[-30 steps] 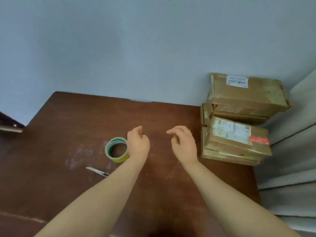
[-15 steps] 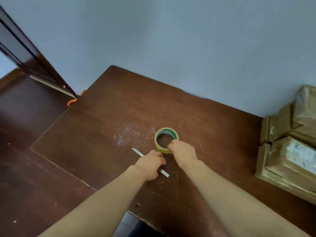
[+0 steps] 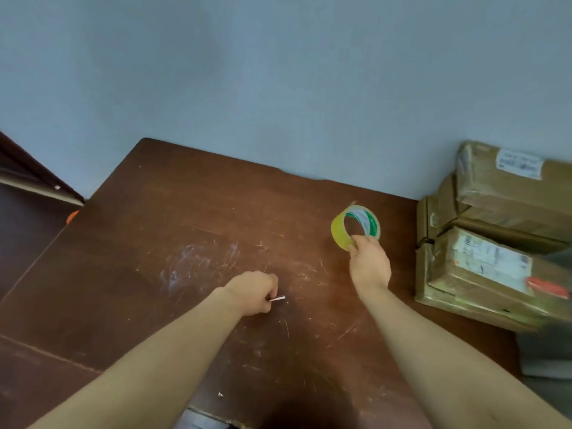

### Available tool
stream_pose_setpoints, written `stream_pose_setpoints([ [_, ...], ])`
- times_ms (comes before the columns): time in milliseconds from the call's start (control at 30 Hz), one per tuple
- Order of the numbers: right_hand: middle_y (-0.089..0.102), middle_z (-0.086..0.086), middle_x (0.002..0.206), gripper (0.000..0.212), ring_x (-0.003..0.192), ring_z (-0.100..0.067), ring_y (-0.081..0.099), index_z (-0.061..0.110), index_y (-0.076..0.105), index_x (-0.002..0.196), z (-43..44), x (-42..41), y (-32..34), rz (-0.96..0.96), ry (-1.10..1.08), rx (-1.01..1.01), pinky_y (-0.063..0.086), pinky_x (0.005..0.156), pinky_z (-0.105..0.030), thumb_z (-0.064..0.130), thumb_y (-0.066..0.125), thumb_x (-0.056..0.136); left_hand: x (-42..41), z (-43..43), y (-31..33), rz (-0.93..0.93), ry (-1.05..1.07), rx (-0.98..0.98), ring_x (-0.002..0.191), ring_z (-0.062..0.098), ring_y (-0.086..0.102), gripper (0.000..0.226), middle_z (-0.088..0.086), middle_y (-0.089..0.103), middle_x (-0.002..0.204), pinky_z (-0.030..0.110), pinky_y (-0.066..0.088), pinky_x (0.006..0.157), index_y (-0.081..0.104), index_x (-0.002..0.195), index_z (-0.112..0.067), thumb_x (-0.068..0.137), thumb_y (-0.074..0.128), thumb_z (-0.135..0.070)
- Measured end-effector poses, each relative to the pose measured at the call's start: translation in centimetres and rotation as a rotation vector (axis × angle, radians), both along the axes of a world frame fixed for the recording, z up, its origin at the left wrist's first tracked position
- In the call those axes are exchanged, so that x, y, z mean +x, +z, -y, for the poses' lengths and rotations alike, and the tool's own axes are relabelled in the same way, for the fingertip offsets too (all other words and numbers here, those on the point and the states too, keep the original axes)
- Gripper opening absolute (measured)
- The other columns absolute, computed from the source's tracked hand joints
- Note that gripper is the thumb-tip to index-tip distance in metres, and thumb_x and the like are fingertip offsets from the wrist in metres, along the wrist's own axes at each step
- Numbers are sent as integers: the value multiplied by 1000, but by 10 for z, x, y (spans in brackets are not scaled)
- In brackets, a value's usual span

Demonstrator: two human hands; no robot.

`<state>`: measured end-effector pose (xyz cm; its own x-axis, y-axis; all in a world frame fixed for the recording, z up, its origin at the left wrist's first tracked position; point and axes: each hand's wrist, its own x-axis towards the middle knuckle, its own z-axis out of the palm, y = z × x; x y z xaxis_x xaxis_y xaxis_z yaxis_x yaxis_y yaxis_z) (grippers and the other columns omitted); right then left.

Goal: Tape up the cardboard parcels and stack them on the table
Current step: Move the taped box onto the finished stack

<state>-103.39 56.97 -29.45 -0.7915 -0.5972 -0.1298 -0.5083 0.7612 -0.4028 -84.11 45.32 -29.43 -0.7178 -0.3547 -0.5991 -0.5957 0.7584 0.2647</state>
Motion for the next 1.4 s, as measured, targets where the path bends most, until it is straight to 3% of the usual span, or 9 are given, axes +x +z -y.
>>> stream_pose_setpoints([
  [133,55,-15,117,27,101,-34,57,5,58,114,-17,-22,-11,27,-61,172,41,72,-33,0,41,94,-34,24,29,-451,455,147,80,14,59,44,-2,64,88,24,45,78,59,120,-26,80,70,-14],
  [333,10,0,159,70,132,-25,41,23,22,151,-23,-31,-6,240,-18,75,42,95,-31,-5,42,90,-86,33,60,-903,1197,436,48,6,57,14,2,63,66,22,55,61,62,72,-11,78,71,-2],
  [467,43,-5,136,35,108,-22,55,14,54,126,-28,-23,1,88,-301,-346,39,78,-28,5,44,94,-102,26,58,-1059,1559,711,57,10,57,16,6,55,70,21,58,65,55,76,-3,81,65,9],
  [533,59,-3,109,23,84,-14,58,12,60,113,-21,-13,7,302,-508,-553,40,73,-25,8,46,94,-108,19,57,-1070,1654,843,63,14,58,14,9,56,75,23,58,63,58,87,0,81,64,12],
  [633,68,-2,89,18,76,-12,66,11,60,110,-1,5,21,895,-609,-708,51,67,-24,20,50,98,-118,0,54,-1003,1664,981,68,17,60,13,11,60,76,25,59,64,60,83,2,80,65,14],
  [733,68,-6,105,23,99,-21,65,17,53,112,16,10,32,1212,-619,-881,51,91,-36,34,48,98,-122,-19,52,-894,1573,1080,74,21,65,10,15,65,81,26,59,62,64,85,8,78,66,15],
  [833,71,-8,93,26,93,-23,68,10,57,113,20,1,42,1187,-738,-1026,53,89,-39,28,43,101,-118,-30,50,-766,1430,1069,71,22,70,11,17,69,82,28,60,67,68,85,7,77,69,13],
  [1067,69,-1,61,32,59,-13,69,9,68,94,19,-5,44,1152,-817,-937,56,54,-26,32,47,99,-106,-36,50,-579,1146,1076,86,24,72,15,17,73,94,32,60,74,71,98,0,84,66,2],
  [1400,75,-2,80,12,83,-15,70,11,59,101,24,7,31,1322,-763,-992,56,67,-28,4,51,95,-104,-42,47,-647,1326,1129,74,22,71,16,20,71,93,32,59,72,68,100,6,85,63,8],
])
